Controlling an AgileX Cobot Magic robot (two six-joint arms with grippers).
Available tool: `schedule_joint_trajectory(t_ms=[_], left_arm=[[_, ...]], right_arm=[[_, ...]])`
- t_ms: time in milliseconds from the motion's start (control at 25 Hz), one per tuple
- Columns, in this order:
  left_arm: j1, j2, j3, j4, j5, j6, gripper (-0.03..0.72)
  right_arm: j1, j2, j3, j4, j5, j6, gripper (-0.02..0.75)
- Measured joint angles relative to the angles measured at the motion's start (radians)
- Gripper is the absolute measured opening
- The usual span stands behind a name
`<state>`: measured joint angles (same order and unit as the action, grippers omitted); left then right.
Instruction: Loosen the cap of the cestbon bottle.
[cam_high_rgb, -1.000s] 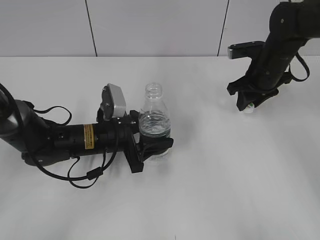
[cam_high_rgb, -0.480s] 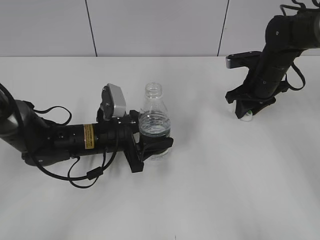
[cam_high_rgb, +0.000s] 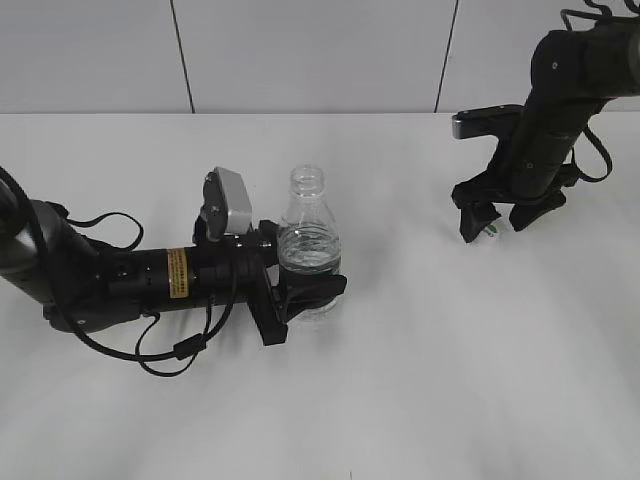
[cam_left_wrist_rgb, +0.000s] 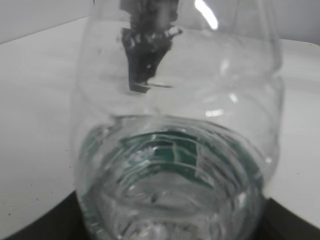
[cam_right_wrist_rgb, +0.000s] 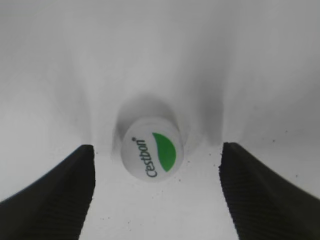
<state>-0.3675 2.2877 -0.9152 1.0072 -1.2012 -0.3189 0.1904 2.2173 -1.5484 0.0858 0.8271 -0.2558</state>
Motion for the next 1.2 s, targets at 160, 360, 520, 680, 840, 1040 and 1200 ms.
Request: schedule_joint_trajectory(t_ms=[160,360,520,680,840,1040,1200], left_arm=[[0.000,0.000,0.000,-0.005,0.000,0.000,0.411],[0.000,0.000,0.000,-0.018,0.001,0.000,0.411],[0.000,0.000,0.000,-0.020,0.001,0.000,0.411],[0.000,0.000,0.000,-0.020,0.002,0.000,0.411],[0.000,0.000,0.000,-0.020,0.002,-0.008,0.437],[0.000,0.000,0.000,-0.021,-0.001,-0.026,0.473],[0.000,0.000,0.000,-0.027,-0.002,-0.067,0.522]], right_arm=[[0.000,-0.023,0.001,-0.016,0.014,0.002,0.578],[0.000,-0.094,0.001,-0.066,0.034,0.000,0.575],[0.000,-0.146,0.001,-0.086,0.046,0.000,0.575],[0.000,-0.189,0.001,-0.086,0.049,0.001,0.575],[0.000,-0.214,0.001,-0.091,0.061,0.001,0.575],[0.000,-0.243,0.001,-0.093,0.062,0.000,0.570],[0.000,-0.251,0.001,-0.093,0.073,0.000,0.567]])
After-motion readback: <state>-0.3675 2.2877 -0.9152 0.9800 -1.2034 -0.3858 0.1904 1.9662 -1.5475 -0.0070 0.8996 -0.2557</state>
